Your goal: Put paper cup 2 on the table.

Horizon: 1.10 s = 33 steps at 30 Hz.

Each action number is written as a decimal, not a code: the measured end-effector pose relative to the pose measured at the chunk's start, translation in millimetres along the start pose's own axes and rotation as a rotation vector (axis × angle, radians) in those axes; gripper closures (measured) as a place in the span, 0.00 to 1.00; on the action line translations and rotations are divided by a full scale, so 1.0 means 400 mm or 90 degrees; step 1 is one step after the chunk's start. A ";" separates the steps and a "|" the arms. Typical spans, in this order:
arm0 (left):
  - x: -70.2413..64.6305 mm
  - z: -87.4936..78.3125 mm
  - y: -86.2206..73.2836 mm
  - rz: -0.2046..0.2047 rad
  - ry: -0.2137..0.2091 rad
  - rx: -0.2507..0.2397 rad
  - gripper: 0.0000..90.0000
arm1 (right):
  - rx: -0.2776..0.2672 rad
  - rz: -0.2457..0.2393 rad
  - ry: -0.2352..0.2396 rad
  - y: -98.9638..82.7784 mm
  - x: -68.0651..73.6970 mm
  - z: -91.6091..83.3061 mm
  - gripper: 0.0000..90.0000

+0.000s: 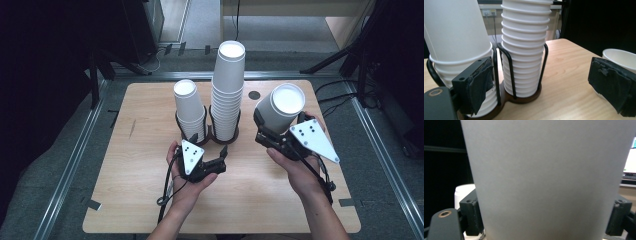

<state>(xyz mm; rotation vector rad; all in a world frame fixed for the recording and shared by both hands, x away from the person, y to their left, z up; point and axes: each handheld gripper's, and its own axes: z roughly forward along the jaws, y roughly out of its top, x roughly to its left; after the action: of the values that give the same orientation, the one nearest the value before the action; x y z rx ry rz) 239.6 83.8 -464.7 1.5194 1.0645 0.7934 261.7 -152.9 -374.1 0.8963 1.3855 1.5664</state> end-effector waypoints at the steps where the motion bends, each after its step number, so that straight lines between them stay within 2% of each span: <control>1: -0.001 -0.005 -0.001 -0.001 0.000 0.001 0.07 | 0.003 -0.011 -0.003 -0.008 0.001 -0.007 0.16; 3: -0.002 -0.011 -0.003 0.009 0.004 0.006 0.07 | 0.012 -0.020 -0.005 -0.022 0.005 -0.020 0.16; 6: 0.001 -0.021 -0.004 -0.001 0.004 0.006 0.07 | 0.023 -0.044 -0.011 -0.045 0.012 -0.041 0.16; 7: 0.001 -0.023 -0.006 -0.003 0.003 0.006 0.07 | 0.026 -0.056 -0.022 -0.053 0.014 -0.047 0.16; 9: -0.003 -0.028 -0.015 0.014 -0.001 0.012 0.07 | 0.041 -0.069 -0.041 -0.069 0.017 -0.059 0.16; 13: -0.001 -0.031 -0.026 0.026 -0.013 0.027 0.07 | 0.059 -0.064 -0.034 -0.093 0.018 -0.084 0.16; 15: 0.003 -0.035 -0.026 0.026 -0.018 0.028 0.07 | 0.072 -0.074 -0.032 -0.106 0.022 -0.094 0.16; 18: 0.007 -0.045 -0.020 0.023 -0.026 0.021 0.07 | 0.088 -0.112 -0.031 -0.118 0.026 -0.101 0.16; 21: 0.001 -0.051 -0.014 0.026 -0.034 0.013 0.07 | 0.098 -0.116 -0.032 -0.125 0.028 -0.108 0.16; 23: -0.010 -0.057 -0.011 0.039 -0.047 0.012 0.07 | 0.108 -0.134 -0.042 -0.136 0.034 -0.110 0.16; 25: -0.015 -0.058 -0.010 0.041 -0.057 0.013 0.07 | 0.116 -0.145 -0.045 -0.151 0.041 -0.113 0.16; 27: -0.018 -0.061 -0.008 0.045 -0.066 0.014 0.07 | 0.119 -0.170 -0.052 -0.161 0.047 -0.114 0.16; 33: -0.011 -0.064 -0.002 0.036 -0.090 0.026 0.07 | 0.137 -0.278 -0.067 -0.194 0.060 -0.109 0.16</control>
<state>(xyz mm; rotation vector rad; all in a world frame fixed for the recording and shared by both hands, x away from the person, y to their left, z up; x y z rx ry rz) 214.9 89.3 -459.7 1.6224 0.9415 0.6960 222.5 -145.0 -457.2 0.7251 1.5678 1.0427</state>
